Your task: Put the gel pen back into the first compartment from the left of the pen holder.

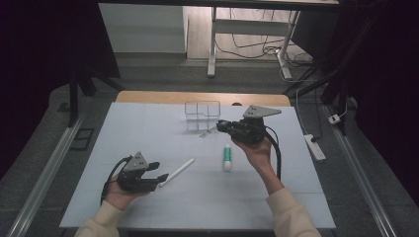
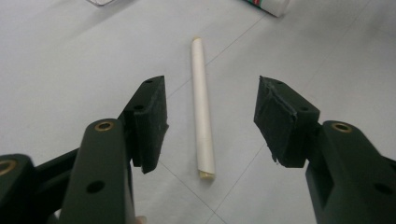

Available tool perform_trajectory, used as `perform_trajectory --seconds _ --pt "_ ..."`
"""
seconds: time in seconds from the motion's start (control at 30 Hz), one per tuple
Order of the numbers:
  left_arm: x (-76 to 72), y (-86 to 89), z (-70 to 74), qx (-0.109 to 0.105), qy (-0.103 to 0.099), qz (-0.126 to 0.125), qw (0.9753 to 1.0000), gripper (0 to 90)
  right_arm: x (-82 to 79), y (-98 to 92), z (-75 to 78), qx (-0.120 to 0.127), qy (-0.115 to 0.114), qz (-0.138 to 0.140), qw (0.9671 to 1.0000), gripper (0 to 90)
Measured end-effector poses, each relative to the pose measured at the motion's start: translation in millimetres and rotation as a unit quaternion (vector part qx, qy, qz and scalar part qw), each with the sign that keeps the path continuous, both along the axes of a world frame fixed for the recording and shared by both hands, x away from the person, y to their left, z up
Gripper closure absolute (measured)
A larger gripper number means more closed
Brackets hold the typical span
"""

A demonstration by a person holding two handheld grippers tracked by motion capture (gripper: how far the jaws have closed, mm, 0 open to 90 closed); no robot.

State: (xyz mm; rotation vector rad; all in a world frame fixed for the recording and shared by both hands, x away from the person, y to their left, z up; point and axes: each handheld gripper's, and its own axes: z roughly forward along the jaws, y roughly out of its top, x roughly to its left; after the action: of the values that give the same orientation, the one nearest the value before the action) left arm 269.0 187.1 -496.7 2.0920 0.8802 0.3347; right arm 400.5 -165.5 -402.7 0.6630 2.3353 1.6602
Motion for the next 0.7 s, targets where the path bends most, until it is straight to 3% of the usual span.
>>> perform_trajectory --seconds 0.37,0.7 --pt "1.9 0.4 -2.8 0.001 0.007 -0.002 1.0 43.4 17.1 12.7 5.0 0.004 0.006 -0.011 0.9999 78.8" --pt "3.0 0.7 -3.8 0.002 0.011 -0.001 0.9999 42.6 24.4 12.2 11.1 0.014 0.006 -0.02 0.9997 78.8"
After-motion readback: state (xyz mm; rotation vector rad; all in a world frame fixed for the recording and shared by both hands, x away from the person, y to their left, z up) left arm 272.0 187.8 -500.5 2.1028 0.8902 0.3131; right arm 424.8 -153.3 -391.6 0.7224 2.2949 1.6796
